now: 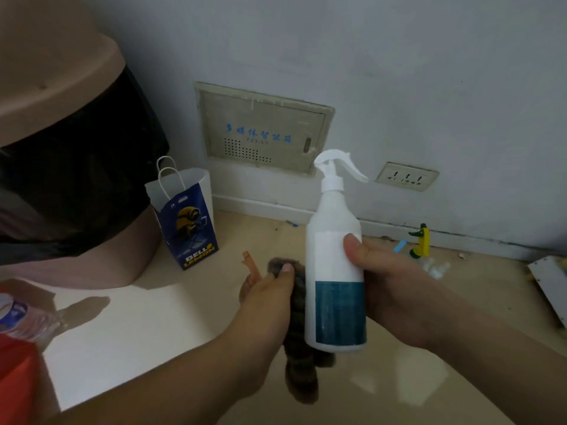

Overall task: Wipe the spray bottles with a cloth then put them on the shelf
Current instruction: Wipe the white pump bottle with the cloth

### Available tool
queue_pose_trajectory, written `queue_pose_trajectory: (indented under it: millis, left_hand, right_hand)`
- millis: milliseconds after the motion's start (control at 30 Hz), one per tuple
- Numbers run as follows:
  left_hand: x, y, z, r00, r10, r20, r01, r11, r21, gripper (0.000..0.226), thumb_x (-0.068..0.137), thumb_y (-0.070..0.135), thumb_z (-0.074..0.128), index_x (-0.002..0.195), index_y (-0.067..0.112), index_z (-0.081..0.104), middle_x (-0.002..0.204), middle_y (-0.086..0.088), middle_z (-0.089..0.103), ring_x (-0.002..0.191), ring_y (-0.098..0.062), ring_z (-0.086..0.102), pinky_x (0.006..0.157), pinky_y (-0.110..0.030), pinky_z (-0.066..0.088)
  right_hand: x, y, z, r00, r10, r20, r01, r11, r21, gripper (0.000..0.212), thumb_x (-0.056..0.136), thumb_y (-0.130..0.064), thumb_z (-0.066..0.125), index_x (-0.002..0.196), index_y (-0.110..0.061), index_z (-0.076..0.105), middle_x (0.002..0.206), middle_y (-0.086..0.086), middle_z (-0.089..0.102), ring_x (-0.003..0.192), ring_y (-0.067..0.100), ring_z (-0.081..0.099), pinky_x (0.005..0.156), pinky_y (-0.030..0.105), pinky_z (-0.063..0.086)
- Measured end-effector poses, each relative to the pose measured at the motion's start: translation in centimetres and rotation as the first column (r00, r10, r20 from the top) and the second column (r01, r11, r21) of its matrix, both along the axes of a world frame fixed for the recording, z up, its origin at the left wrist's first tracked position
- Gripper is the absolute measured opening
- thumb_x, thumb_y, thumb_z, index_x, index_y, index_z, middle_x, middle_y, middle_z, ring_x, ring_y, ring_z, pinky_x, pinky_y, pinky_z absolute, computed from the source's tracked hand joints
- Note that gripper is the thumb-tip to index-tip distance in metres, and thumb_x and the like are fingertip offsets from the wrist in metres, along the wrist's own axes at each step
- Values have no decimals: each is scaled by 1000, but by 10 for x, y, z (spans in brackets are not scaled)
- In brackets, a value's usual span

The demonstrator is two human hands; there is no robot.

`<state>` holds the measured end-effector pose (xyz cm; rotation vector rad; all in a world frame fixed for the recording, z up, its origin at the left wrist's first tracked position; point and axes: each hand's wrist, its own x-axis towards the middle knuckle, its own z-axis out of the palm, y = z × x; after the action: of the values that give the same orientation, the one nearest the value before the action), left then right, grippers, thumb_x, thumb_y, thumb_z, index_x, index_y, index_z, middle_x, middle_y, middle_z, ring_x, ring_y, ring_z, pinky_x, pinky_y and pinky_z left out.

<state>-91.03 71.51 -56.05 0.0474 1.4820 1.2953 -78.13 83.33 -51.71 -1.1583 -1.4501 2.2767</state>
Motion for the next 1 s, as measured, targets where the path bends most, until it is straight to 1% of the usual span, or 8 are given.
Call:
queue_pose_trajectory:
  millis: [200,300,367,467,533,633,733,1000]
  left_hand:
    - [-3,3,21,1000,-28,11,26,991,133,25,98,56,56,92,38,73,104,-2,77,106,-29,68,99,-53,51]
    - [5,0,29,958,-83,-273,151,960,236,24,102,55,43,99,50,66,112,9,70,108,-12,65,93,-38,54]
    - [23,-9,25,822,-74,-564,325,875,359,30,107,47,39,132,50,53,137,19,58,126,4,54,107,-25,46]
    - [31,-11,13,608,-87,-789,492,821,289,54,104,44,38,156,49,25,163,22,22,150,-3,27,119,-36,36]
    - [16,-2,14,743,-106,-661,414,848,330,46,105,45,39,150,54,32,154,14,42,138,-18,50,106,-56,50]
    - [-1,8,23,920,-94,-381,230,916,330,32,104,56,37,133,54,51,124,12,69,114,-15,67,99,-54,55]
    - [-2,5,25,967,-118,-224,177,948,265,36,102,60,37,133,53,52,130,10,67,122,-17,62,110,-51,47]
    - [-16,8,24,997,40,-67,-25,977,211,20,101,58,45,95,48,62,106,3,73,104,-24,70,97,-49,54]
  right_hand:
    - [-1,-1,1,999,5,-37,-6,1000,-30,58,86,-42,63,135,-13,64,122,12,76,108,30,75,78,37,63]
    - [-3,-2,0,999,9,-43,-10,1000,-16,55,88,-41,61,135,-13,64,122,11,76,109,31,74,83,41,60]
    - [-5,-2,0,999,-9,-40,9,1000,-7,51,90,-41,60,133,-13,65,118,9,77,105,27,75,83,39,58]
    - [-7,-5,-1,999,-32,-6,32,999,31,45,95,-41,60,132,-17,67,122,8,76,116,30,71,91,44,55]
    - [-9,-10,-3,999,-36,3,36,998,58,43,95,-42,63,130,-19,68,123,8,76,117,32,71,96,50,56]
    - [-10,-17,-5,1000,18,20,-19,996,85,40,95,-43,65,129,-24,68,122,4,77,114,29,73,100,53,56]
    - [-3,-12,-3,996,89,14,-89,993,79,41,95,-42,67,131,-24,68,126,5,75,119,31,70,103,54,55]
    - [3,-7,-5,986,168,-10,-167,981,96,43,100,-13,62,138,-32,62,127,12,73,122,40,66,101,55,57]
